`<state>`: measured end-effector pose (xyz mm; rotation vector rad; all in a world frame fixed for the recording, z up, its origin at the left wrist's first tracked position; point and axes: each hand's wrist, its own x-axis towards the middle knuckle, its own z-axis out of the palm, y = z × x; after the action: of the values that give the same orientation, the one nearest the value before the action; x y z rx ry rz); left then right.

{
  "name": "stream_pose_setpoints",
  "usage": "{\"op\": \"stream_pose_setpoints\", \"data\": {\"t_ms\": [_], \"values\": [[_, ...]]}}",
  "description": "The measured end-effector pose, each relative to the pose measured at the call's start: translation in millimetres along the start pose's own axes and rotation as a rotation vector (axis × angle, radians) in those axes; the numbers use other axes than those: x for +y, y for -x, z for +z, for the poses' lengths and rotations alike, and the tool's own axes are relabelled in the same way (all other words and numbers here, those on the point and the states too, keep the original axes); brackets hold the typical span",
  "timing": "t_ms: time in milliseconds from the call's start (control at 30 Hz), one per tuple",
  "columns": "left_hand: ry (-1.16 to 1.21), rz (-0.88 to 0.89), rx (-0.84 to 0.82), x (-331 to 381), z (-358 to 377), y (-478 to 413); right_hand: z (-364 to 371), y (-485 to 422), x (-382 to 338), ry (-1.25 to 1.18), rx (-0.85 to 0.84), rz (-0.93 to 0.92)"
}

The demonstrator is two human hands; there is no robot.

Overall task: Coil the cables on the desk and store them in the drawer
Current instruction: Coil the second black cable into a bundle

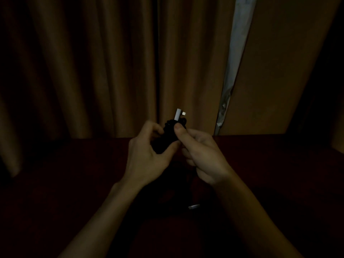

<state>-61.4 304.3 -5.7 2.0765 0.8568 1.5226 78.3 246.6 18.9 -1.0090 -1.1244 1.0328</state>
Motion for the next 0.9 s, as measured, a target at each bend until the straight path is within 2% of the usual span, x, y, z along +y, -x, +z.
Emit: {"op": "stream_pose_setpoints", "data": {"t_ms": [100, 167, 267, 367, 433, 567, 667, 767, 900], "values": [[0.380, -0.268, -0.221, 2.8, -6.1, -4.8, -4.0, 0.8, -3.4, 0.028, -0.059, -0.036], [0.509, -0.344, -0.313, 1.1, -10.4, -6.5, -7.8, -1.6, -0.6, 0.089, -0.056, -0.048], [0.470, -0.236, -0.336, -0.6, -12.0, -6.9, -10.5, -4.4, 2.7, 0.141, -0.058, -0.057], [0.446, -0.115, -0.229, 4.0, -8.9, -8.5, -7.9, -5.8, 3.0, 0.065, -0.030, -0.040], [0.307, -0.030, -0.149, 5.6, -7.4, -8.1, -5.1, -7.6, 6.5, 0.061, 0.011, -0.012], [-0.304, 0.212, 0.015, -5.6, -5.3, -2.4, 2.9, -6.8, 13.2, 0.059, 0.020, 0.017], [-0.455, 0.300, 0.004, -5.0, -1.0, 0.4, 6.3, -5.1, 14.7, 0.007, 0.073, 0.057], [-0.204, 0.158, -0.041, 2.1, -4.7, -1.2, 0.9, -5.1, 11.4, 0.015, 0.043, 0.056], [0.173, -0.256, -0.255, 7.1, -9.6, -2.8, -3.6, -1.0, 0.8, 0.041, -0.043, -0.009]]}}
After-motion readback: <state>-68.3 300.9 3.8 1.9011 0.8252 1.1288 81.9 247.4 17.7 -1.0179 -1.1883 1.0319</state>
